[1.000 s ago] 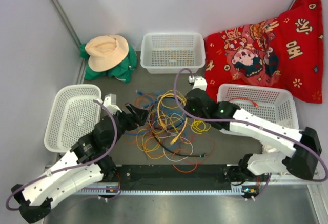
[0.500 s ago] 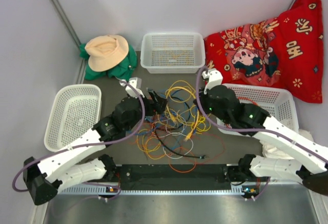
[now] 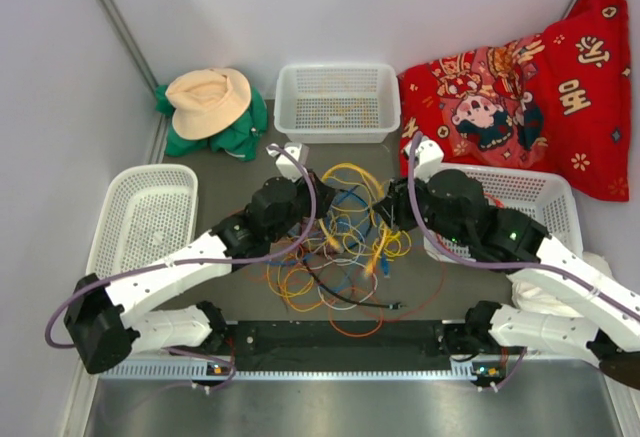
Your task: Untangle the cables
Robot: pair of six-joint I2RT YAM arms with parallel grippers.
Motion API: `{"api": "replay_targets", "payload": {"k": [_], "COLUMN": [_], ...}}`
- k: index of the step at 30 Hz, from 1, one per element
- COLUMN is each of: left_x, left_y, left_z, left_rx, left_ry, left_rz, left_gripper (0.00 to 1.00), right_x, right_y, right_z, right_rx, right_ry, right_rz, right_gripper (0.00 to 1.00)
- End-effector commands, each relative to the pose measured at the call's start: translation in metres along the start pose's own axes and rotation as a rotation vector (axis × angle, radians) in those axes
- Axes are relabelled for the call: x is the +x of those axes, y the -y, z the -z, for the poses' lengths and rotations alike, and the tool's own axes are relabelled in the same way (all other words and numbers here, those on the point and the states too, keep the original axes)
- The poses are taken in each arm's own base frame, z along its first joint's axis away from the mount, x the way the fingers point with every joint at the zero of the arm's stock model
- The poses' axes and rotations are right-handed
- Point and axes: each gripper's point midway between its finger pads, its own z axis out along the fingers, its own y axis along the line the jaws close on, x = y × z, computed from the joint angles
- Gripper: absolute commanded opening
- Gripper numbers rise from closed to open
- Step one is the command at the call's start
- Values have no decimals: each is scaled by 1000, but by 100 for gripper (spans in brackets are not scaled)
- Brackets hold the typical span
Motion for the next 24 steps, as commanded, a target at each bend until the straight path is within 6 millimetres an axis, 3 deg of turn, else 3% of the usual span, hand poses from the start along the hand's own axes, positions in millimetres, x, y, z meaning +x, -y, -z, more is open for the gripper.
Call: {"api": "replay_targets", "payload": {"k": [1,3,4,9,12,16,24], "left_x": [-56,-73,-78,-122,-132,-135,-122], "left_y": [23,27,26,45,53,63,63], "left_z": [5,12,15,37,46,54,60], "left_rx": [38,40,32,61,76,125,159], "left_ry": [157,197,203,261,256,246,207], "left_rz": [-7,-7,-23,-71,-103,-104,-90], "left_gripper": [0,0,0,0,0,0,0], "right_x": [-17,-20,-26,-50,-66,-86,-118], "right_y": [2,10,11,20,18,12,1], "right_z": [17,20,24,39,49,50,22], "right_rx": [8,48,54,97,77,67,99], "right_ry": [58,74,92,181,251,309,348], "right_rz": [-3,-3,0,2,9,51,126], "right_gripper": [55,75,78,80,80,80,76]}}
